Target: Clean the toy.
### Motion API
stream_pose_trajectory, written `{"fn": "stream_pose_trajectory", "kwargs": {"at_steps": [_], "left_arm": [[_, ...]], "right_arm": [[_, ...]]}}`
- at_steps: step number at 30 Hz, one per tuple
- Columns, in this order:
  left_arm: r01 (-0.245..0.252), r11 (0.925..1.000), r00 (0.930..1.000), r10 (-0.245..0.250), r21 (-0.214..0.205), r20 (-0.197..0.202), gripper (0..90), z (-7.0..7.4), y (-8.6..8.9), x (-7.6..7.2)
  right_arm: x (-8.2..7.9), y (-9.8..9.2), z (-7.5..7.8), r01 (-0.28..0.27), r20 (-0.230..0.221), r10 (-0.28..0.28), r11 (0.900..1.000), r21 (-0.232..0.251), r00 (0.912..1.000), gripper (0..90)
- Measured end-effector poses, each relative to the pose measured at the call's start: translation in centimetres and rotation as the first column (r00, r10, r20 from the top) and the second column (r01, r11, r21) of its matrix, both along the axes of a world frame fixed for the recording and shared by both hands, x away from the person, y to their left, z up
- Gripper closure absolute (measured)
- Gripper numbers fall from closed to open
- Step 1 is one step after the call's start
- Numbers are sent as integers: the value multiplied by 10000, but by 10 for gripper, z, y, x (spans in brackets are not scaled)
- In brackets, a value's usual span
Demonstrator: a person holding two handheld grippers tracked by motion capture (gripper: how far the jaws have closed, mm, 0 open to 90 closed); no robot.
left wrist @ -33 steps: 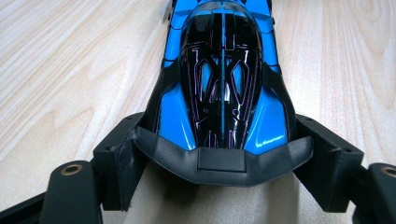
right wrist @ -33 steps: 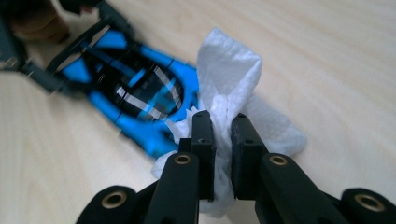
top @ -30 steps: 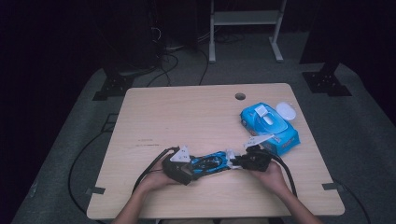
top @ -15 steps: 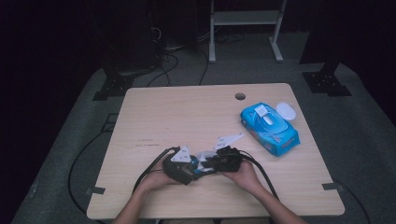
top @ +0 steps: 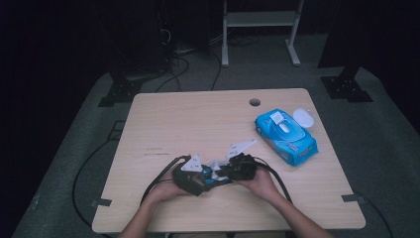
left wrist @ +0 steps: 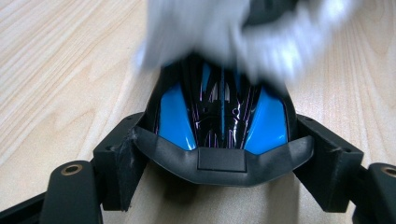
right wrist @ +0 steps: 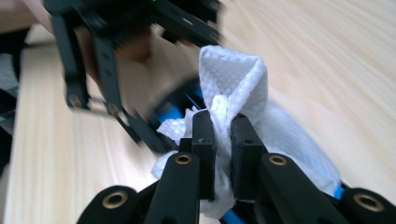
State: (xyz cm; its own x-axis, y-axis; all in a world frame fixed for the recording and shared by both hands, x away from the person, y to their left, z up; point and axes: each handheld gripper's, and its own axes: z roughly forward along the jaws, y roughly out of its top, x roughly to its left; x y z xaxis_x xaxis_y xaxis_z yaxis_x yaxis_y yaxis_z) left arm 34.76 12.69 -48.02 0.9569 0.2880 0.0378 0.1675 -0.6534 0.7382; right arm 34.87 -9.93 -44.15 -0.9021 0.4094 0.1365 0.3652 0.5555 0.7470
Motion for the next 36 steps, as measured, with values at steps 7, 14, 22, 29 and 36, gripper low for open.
{"fn": "stream_pose_trajectory", "kwargs": {"at_steps": [7,14,22,29,36], "left_arm": [[-76,10000,9999,76,-25,-76,241,0,0,0],[-924,9911,9884,797,-957,-1292,179,11,12,4],[-2086,9712,9493,1728,-1151,-2625,231,15,21,13],[-2461,9634,9155,1950,-1063,-3519,370,12,20,15],[-2693,9574,8902,2062,-1042,-4064,486,11,22,17]], "right_arm": [[5,-51,-6,935,-412,-949,9950,-357,9946,817],[-2,-56,-12,926,29,-926,9955,-179,9957,816],[-6,-56,-13,870,312,-864,9960,-181,9958,816],[-8,-56,-15,824,502,-816,9965,-140,9954,816],[-13,-57,-17,962,736,-956,9954,-40,9927,817]]}}
